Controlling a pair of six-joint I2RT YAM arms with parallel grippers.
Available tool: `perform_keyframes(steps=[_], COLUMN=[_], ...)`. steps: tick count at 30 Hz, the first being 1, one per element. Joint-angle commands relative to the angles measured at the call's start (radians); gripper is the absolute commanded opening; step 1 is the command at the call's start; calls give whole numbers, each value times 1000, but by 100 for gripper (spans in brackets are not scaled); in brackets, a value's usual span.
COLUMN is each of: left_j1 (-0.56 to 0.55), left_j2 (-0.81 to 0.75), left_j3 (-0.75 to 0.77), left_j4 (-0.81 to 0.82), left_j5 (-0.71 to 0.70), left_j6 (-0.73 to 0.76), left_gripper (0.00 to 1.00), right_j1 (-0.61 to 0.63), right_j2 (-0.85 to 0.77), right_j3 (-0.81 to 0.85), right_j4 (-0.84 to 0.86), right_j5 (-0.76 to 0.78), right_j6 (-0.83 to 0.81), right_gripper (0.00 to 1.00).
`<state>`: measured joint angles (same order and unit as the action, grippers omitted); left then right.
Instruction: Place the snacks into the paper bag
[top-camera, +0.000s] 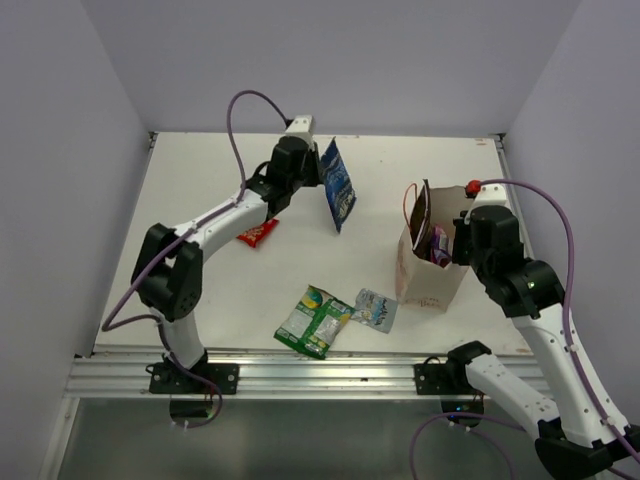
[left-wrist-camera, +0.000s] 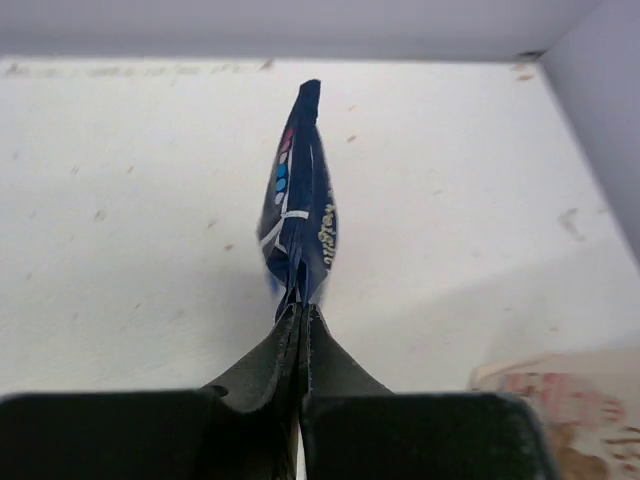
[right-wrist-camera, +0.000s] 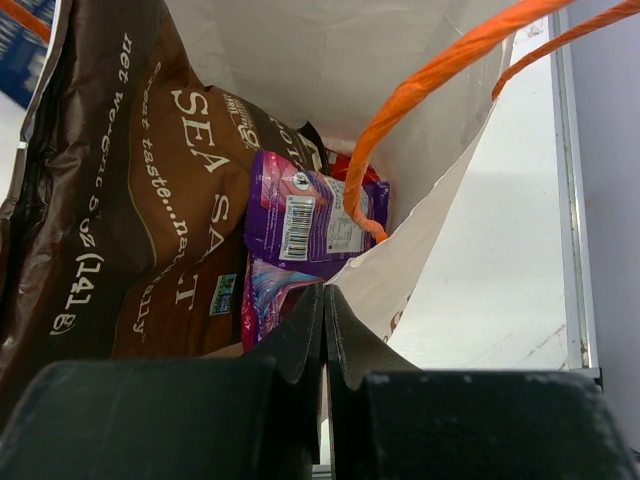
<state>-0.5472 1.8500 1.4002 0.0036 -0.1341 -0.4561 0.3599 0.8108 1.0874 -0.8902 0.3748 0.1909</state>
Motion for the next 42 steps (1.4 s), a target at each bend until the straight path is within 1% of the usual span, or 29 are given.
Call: perform_keyframes(steps=[1,4,6,8,9,12,14,15,18,19,21,22,24,27,28,30,36,39,42], left_j1=[-74,-138,-169,-226,-226,-308,-341,-371,-416,-424,-448,-457,-482,-503,-507,-513,-513,-513,-513], left_j2=[-127,-162,-176,-181,-183,-181,-173,-164,-117,-98,-31,-11,21,-1,-12,-37,-81,-109,-136], left_j3=[123,173,236,304,325,404,462,479,577,647,736,816,852,781,722,671,496,436,337], left_j4=[56,73,101,134,148,199,223,236,245,242,199,181,150,174,180,190,187,197,200], left_j5=[50,48,45,51,53,63,64,71,102,113,129,129,129,125,119,110,117,119,120], left_j6=[-30,-53,-76,-96,-101,-96,-70,-61,-36,-33,-26,-24,-15,-15,-15,-15,-24,-33,-47], left_gripper=[0,0,0,0,0,0,0,0,0,0,0,0,0,0,0,0,0,0,0], right_j1=[2,2,2,2,2,2,2,2,2,2,2,2,2,2,4,2,4,2,2], right_j2=[-4,-2,-2,-2,-2,-5,-7,-7,-9,-9,-9,-9,-12,-16,-16,-16,-28,-30,-33], right_j3=[-11,-14,-17,-18,-20,-23,-23,-23,-23,-24,-24,-23,-24,-24,-24,-23,-11,-1,28], right_j4=[22,27,28,30,30,30,31,31,31,31,31,33,30,30,30,30,22,14,-4], right_j5=[-7,-11,-14,-14,-14,-14,-16,-17,-20,-20,-22,-20,-20,-20,-20,-22,-11,-11,-14], right_j6=[-11,-11,-11,-10,-10,-10,-10,-10,-11,-11,-10,-11,-10,-11,-10,-11,-11,-8,-7], right_gripper=[0,0,0,0,0,0,0,0,0,0,0,0,0,0,0,0,0,0,0])
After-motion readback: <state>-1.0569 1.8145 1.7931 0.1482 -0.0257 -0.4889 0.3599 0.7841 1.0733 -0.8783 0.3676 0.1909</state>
